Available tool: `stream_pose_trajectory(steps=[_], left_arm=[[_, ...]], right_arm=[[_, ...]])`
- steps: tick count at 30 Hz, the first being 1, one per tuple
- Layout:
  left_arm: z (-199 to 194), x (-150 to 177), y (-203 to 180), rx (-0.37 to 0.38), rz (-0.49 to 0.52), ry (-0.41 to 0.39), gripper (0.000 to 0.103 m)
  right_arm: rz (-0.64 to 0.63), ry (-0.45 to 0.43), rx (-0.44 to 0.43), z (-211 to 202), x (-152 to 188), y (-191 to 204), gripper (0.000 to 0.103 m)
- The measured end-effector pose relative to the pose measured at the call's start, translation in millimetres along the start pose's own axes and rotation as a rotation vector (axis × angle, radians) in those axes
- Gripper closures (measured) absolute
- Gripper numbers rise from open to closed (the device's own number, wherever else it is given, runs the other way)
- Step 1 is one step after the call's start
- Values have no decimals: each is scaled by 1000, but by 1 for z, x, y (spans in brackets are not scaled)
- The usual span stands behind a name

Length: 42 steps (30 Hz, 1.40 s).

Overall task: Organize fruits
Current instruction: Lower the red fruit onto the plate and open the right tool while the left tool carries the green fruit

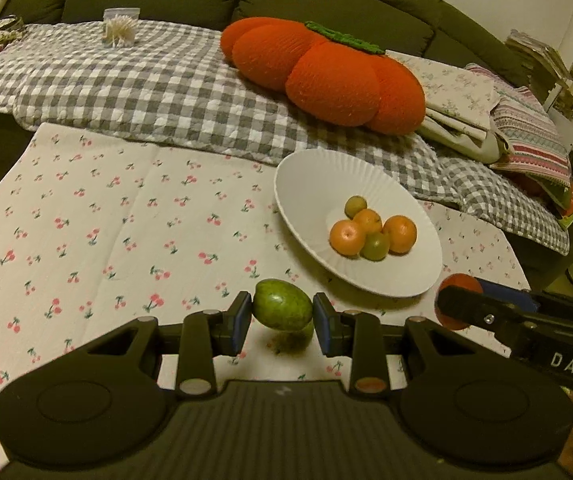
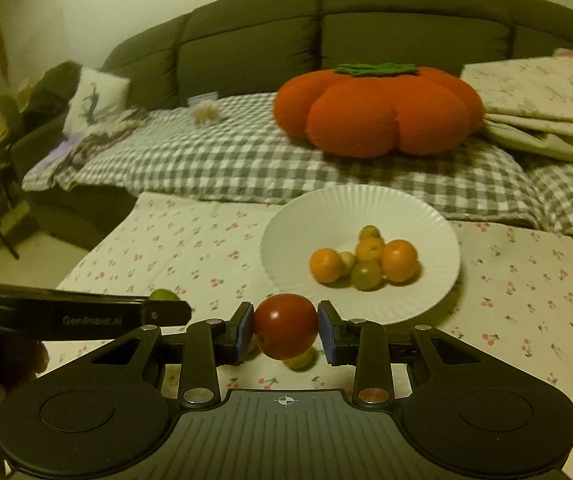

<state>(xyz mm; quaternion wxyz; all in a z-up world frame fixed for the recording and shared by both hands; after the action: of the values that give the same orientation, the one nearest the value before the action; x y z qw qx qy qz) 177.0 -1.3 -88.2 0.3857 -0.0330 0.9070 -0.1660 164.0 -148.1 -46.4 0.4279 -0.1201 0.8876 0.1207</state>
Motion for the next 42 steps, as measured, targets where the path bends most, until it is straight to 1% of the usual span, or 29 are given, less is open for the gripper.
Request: stream_pose_trajectory(steps=[6,13,19,23,28,33,37,42], left_arm=[[11,-11,-7,-10,42,-18,71],[26,-26,-7,-9,56,-25,71],[42,-37,-19,15,103,-46,71],[61,-47,-23,29,119,-46,71],[85,-59,-28,56,138,-51,71],[105,-63,-37,90,144,-46,71],[118,-63,-43,104,153,-40,71],[129,-62,-42,121,137,-19,71]], right_arm=[[75,-10,27,0,-5,-24,70],[160,-16,58,7,-9,-50,70],[218,-19,92,15,-12,-71,70],[244,-19,102,24,-13,-80,70],[238,-13,103,42,-13,-80,70],[217,3,103,63,-10,-75,70],[179,3,131,70,-7,-72,70],[122,-9,156,77,-5,-66,69]])
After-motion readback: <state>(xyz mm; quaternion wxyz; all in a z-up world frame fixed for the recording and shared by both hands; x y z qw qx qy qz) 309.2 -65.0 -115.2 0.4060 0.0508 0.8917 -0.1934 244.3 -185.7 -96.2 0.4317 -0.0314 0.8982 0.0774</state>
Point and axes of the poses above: each gripper's, at about its wrist camera, not at the fingertips, and z roughly the way its jaws point, y to its left, x to its underside, the point moved 8 cm from there along z, roughly the way its jaws point, and after that the axes turned 2 degrees about x, right-handed, at the moved point
